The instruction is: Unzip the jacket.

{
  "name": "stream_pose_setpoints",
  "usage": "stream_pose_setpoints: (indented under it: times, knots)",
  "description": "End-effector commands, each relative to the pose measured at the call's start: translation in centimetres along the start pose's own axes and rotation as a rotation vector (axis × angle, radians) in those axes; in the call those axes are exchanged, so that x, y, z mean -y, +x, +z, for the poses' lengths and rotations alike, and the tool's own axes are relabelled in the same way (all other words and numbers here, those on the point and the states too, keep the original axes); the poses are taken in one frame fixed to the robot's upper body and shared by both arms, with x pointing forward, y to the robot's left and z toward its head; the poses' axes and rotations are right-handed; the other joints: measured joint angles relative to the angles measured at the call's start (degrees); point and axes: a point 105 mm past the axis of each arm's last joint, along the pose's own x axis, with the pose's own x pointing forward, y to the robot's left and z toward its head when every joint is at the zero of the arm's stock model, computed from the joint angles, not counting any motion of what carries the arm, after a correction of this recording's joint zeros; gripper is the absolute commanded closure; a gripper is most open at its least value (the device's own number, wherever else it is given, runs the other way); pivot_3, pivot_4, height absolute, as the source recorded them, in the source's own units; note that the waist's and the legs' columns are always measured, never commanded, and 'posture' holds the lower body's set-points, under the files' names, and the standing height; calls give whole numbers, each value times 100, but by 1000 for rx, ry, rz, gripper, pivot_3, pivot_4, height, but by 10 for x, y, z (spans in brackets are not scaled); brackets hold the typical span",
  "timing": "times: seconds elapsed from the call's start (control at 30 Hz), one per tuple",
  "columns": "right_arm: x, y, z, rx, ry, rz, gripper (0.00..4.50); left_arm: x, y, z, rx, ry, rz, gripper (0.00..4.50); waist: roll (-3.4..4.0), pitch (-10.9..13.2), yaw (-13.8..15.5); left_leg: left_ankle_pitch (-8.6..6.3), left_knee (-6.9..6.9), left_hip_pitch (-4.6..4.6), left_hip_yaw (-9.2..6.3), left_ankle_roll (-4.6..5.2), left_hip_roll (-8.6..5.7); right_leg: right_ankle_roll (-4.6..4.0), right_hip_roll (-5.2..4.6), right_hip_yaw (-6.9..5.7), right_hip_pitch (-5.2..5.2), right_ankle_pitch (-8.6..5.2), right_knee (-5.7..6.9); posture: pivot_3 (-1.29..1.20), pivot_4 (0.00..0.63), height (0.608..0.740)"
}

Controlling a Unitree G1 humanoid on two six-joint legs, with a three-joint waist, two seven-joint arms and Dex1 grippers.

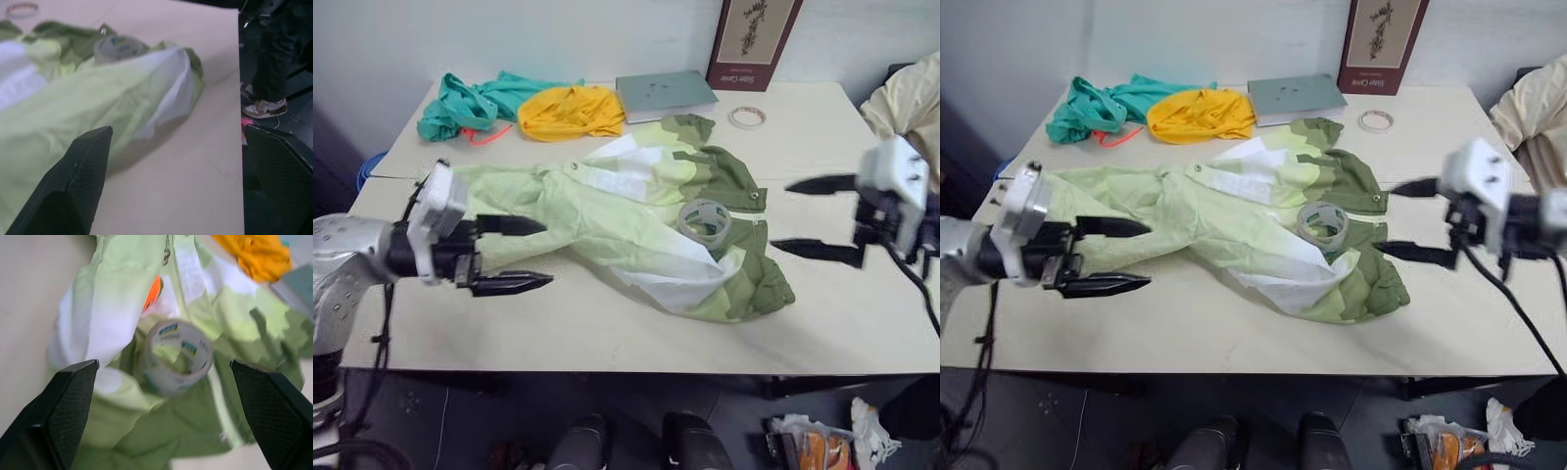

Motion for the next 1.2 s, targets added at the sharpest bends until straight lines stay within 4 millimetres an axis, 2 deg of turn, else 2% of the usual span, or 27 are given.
stream_pose_setpoints:
  times: [0.03, 0.1, 0.2, 0.3, 0.57, 0.67, 0.83, 0.9, 1.0, 1.1, 1.2]
  knots:
    - [3, 30, 3, -42, -128, 101, 17, 2, 21, 4, -9, 60, -70, 0, -1, 1, -34, 1, 1, -3, 1, -1, 0, 0, 3, -1, -2, 0, 0, 0, 150, 740]
    - [14, 49, -2, -81, -175, 122, 409, 4, 32, 5, -16, 98, -114, 0, -5, 3, -94, 1, 1, -6, 1, -1, -2, 0, 4, -1, -6, 0, 28, 0, 150, 740]
    - [26, 73, -27, -206, -255, 163, 1299, 4, 44, 6, -26, 147, -164, 0, -14, 8, -125, 1, 3, -13, 0, 1, -8, 0, 3, -3, -12, 0, 28, 0, 150, 740]
    - [27, 83, -39, -262, -291, 242, 1299, 5, 47, 5, -41, 170, -191, 0, -14, 9, -130, 1, 2, -15, -1, 1, -8, 0, 4, -6, -17, 0, 27, 0, 150, 740]
    - [32, 105, -53, -338, -370, 322, 1299, 6, 52, 4, -49, 208, -197, 0, -15, 9, -175, 3, 13, -19, -8, -2, -6, 0, 5, -11, -18, 0, 32, 0, 150, 740]
    - [32, 111, -58, -352, -358, 337, 1954, 6, 54, 4, -44, 214, -192, 0, -15, 9, -203, 3, 13, -19, -11, -2, -7, 0, 5, -12, -17, 0, 34, 0, 150, 740]
    - [29, 113, -60, -345, -350, 368, 3656, 5, 56, 4, -40, 225, -181, 0, -14, 9, -252, 3, 13, -19, -16, -3, -7, 0, 4, -17, -17, 0, 35, 0, 150, 740]
    - [31, 110, -56, -327, -340, 359, 4388, 5, 56, 4, -37, 229, -178, 0, -14, 9, -261, 3, 13, -19, -16, -3, -7, 0, 4, -17, -17, 0, 36, 0, 150, 740]
    - [44, 92, -51, -314, -333, 288, 4459, 5, 57, 5, -35, 236, -178, 0, -13, 10, -257, 4, 13, -20, -16, -4, -6, 0, 5, -19, -18, 0, 35, 0, 150, 740]
    - [69, 54, -51, -335, -298, 99, 4459, 5, 58, 4, -34, 239, -178, 0, -13, 10, -216, 4, 15, -25, -22, -4, -10, 0, 0, -22, -19, 0, 35, 0, 150, 740]
    - [87, 3, -60, -400, -226, -89, 4459, 4, 58, 3, -33, 242, -175, 0, -13, 10, -97, 3, 16, -31, -27, -4, -17, 0, -6, -24, -20, 0, 32, 0, 150, 740]
